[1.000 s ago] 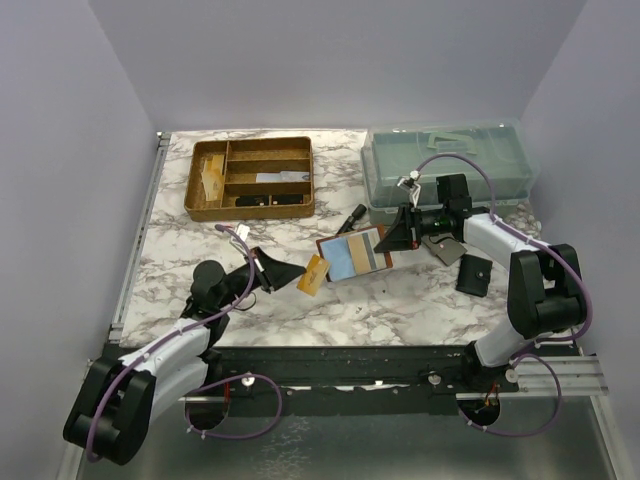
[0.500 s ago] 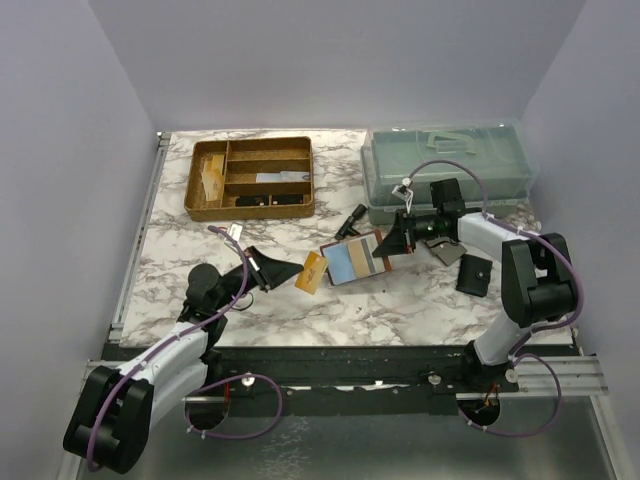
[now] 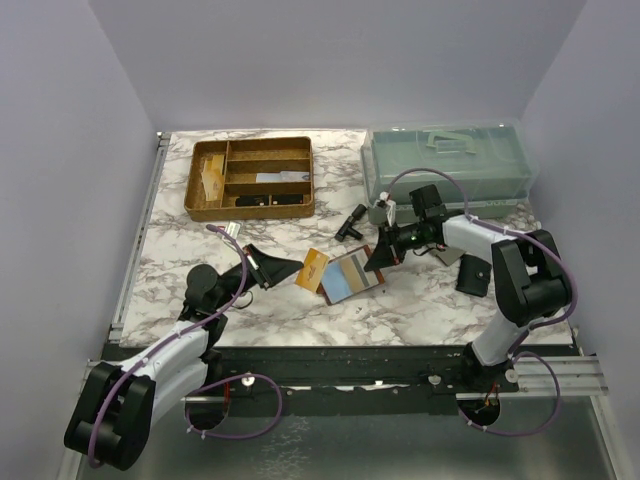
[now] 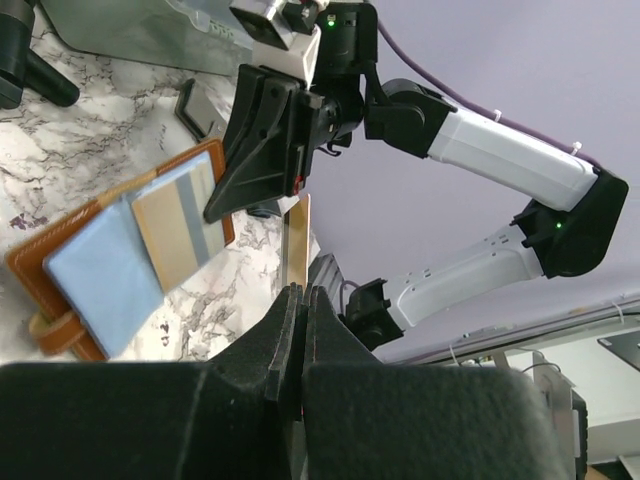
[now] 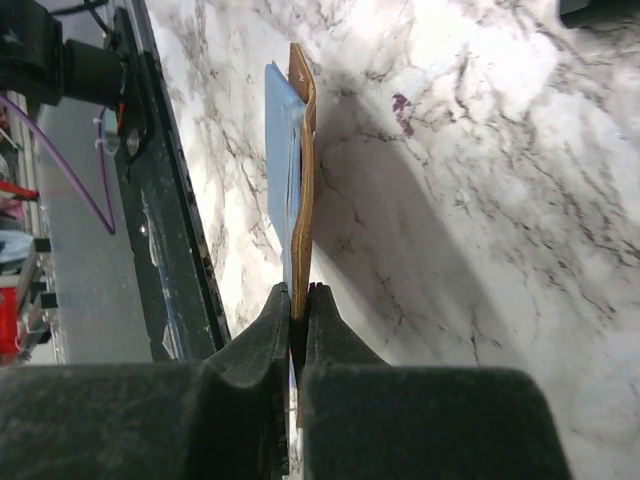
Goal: Take the credit cards out of the card holder
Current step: Remove the credit card from the card holder.
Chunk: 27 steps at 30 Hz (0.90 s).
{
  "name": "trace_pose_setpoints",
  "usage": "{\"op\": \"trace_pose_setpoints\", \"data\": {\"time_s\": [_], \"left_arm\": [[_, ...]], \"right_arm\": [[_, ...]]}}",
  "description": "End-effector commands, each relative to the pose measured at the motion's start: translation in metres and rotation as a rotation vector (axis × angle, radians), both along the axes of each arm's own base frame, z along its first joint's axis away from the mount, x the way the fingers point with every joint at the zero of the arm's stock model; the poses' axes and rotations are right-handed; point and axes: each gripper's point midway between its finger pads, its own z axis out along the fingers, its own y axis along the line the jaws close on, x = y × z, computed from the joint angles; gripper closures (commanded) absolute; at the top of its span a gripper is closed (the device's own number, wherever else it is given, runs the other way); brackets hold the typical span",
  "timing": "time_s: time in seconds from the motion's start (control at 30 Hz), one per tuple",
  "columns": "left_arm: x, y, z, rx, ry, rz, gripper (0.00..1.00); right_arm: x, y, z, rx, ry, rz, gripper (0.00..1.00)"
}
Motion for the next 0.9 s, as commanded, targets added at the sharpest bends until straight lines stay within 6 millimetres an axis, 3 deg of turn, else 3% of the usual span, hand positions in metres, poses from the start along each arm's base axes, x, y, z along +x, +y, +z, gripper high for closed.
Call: {"op": "trace_pose_setpoints", "data": {"time_s": [0.0, 0.13, 0.3, 0.63, 0.87], "left_arm": [[0.002, 0.002, 0.008, -0.03, -0.016, 0.016, 1.0], [0.01, 0.004, 0.009, -0.041, -0.003, 0.051, 1.0], [0.014, 0.001, 0.019, -0.074, -0.012, 0.039, 1.0], [0.012, -0.004, 0.015, -0.085, 0.01, -0.003, 1.0], [0.011, -0.007, 0.008, -0.078, 0.028, -0.023, 1.0]], "right_arm": [[0.0, 0.005, -0.005, -0.05, -0.037, 0.035, 0.99], [0.0, 0.005, -0.006, -0.06, -0.038, 0.031, 0.95], [0.004, 0.002, -0.011, -0.092, -0.043, 0.025, 0.73], [0.016, -0.002, -0.003, -0.144, -0.134, -0.003, 0.48], [0.032, -0.014, 0.009, -0.219, -0.264, -0.054, 0.42]]}}
